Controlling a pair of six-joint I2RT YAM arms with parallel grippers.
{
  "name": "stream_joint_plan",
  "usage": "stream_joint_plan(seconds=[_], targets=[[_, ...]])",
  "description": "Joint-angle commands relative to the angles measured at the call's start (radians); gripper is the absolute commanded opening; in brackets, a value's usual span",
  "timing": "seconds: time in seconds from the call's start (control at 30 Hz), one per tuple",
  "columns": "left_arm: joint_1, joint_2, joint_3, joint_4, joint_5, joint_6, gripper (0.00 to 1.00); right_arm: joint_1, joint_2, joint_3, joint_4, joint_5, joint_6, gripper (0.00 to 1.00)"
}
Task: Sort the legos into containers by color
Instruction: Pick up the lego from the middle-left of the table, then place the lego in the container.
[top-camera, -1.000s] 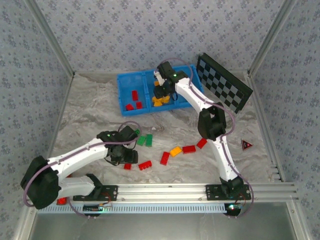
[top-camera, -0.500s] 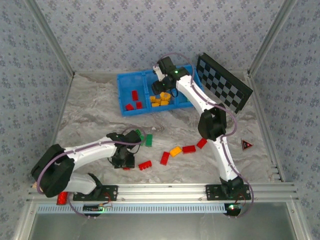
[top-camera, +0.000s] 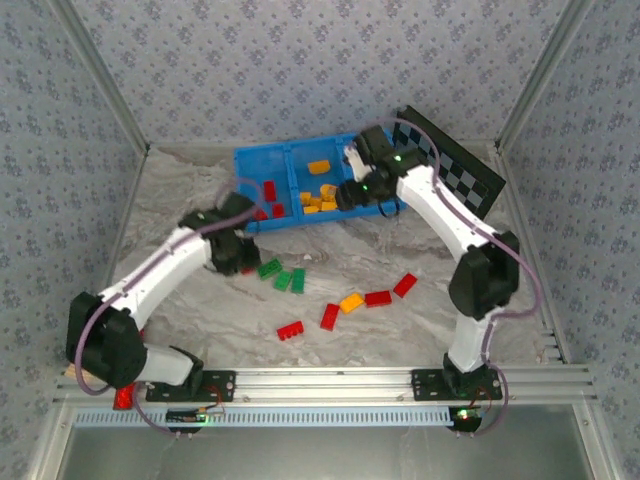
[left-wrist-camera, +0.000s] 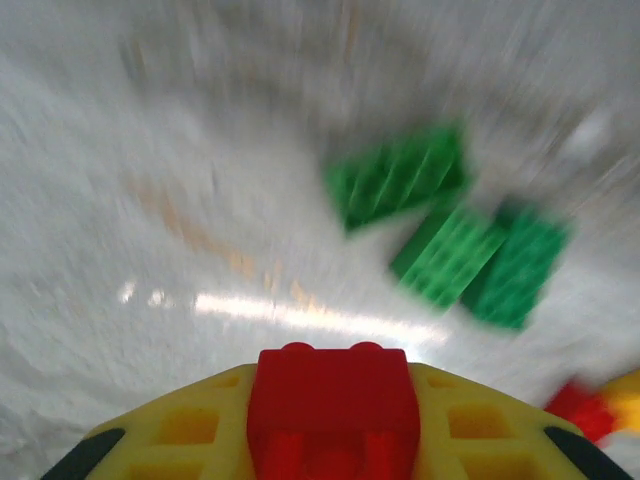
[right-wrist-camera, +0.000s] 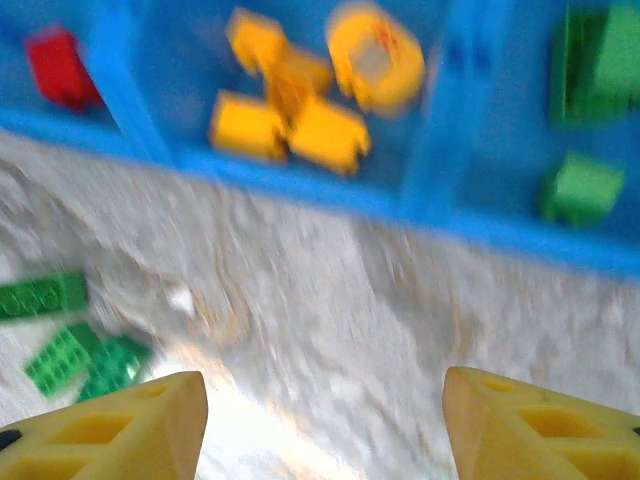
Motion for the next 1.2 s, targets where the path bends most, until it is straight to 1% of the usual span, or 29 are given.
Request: stream_joint_plan(seconds=[0.0,0.1,0.17,0.27,0.3,0.4,0.5,0.67,0.93,1.03,1.17], targets=[[0.1,0.117,0.261,-0.067,-0.037,0.128,0.22,-0.003,-0.072,-0.22,0.003,-0.03,0.084,0.66],[0.121,0.296,0.54,-0.093,-0.067,0.2,0.22,-0.007,-0.154,-0.373,0.022,-0.072,0.132,0.68],[0.123,0.435,0.724,-0.127,-0.074,0.238,0.22,-0.008,-0.19,-0.435,0.033,-0.102,0.158,0.69],[0.127,0.647,1.012,-0.202,-0.072,0.279,0.22,-0.007,-0.226,-0.496,0.057,-0.145,0.197,0.71],[0.129,0.72,1.103,-0.23,-0.069,0.287,0.22,-0.003,-0.234,-0.542,0.063,-0.154,0.213,0.73],[0.138,0.908,1.339,-0.299,-0.051,0.294,0.22,0.011,-0.246,-0.583,0.06,-0.171,0.251,0.76],[0.167,0.984,1.362,-0.262,0.002,0.25,0.22,0.027,-0.256,-0.613,0.036,-0.156,0.276,0.77],[0.175,1.086,1.417,-0.258,0.03,0.241,0.22,0.036,-0.268,-0.671,0.022,-0.149,0.304,0.78],[0.175,1.153,1.416,-0.246,0.069,0.229,0.23,0.061,-0.258,-0.718,0.0,-0.121,0.307,0.78],[0.172,1.166,1.416,-0.245,0.08,0.225,0.27,0.066,-0.243,-0.73,0.018,-0.11,0.309,0.78],[0.168,1.174,1.416,-0.242,0.081,0.225,0.38,0.074,-0.218,-0.749,0.052,-0.101,0.327,0.78]])
